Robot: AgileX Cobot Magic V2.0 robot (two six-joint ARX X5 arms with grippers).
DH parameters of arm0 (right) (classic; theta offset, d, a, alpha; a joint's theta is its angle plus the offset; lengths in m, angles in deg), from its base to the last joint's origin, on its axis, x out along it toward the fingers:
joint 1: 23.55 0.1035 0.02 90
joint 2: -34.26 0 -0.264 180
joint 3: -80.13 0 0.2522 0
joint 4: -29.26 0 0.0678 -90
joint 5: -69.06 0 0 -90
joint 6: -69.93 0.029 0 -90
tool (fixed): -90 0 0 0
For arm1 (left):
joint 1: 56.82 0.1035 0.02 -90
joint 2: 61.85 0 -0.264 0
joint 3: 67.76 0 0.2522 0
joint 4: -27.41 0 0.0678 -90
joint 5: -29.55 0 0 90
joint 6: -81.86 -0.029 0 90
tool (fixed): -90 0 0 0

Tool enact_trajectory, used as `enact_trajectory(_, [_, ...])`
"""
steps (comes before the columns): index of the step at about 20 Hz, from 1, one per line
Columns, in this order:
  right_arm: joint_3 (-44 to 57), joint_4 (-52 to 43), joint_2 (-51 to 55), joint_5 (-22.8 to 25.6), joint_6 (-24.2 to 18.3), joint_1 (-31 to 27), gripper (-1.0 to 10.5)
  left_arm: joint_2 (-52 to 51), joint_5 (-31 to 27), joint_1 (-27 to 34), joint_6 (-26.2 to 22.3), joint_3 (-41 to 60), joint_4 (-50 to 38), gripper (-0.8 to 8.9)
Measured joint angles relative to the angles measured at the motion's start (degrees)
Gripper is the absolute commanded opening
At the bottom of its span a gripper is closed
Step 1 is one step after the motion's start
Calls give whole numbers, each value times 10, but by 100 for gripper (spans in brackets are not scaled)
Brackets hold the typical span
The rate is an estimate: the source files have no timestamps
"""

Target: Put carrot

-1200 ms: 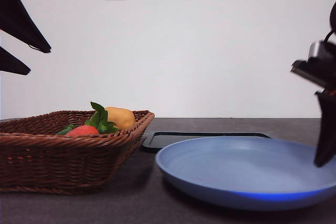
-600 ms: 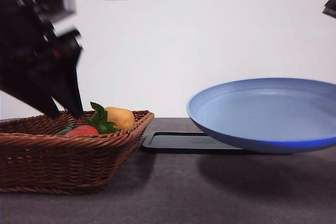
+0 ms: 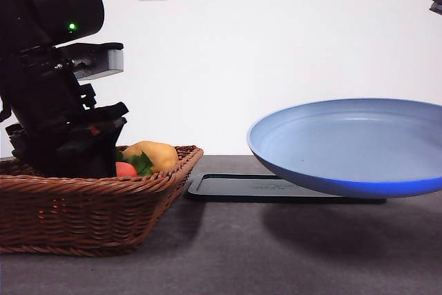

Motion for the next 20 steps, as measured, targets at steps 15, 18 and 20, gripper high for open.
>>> enact_trajectory(15, [0, 1, 0, -8, 5, 0, 6, -98, 171, -10, 38, -171, 107, 95])
enact_trajectory(18, [0, 0, -1, -45, 9, 0, 6, -97, 278, -55, 74, -188, 44, 95])
enact_trajectory(20, [0, 0, -3, -49, 11, 4, 6, -95, 259, -104, 87, -188, 19, 95])
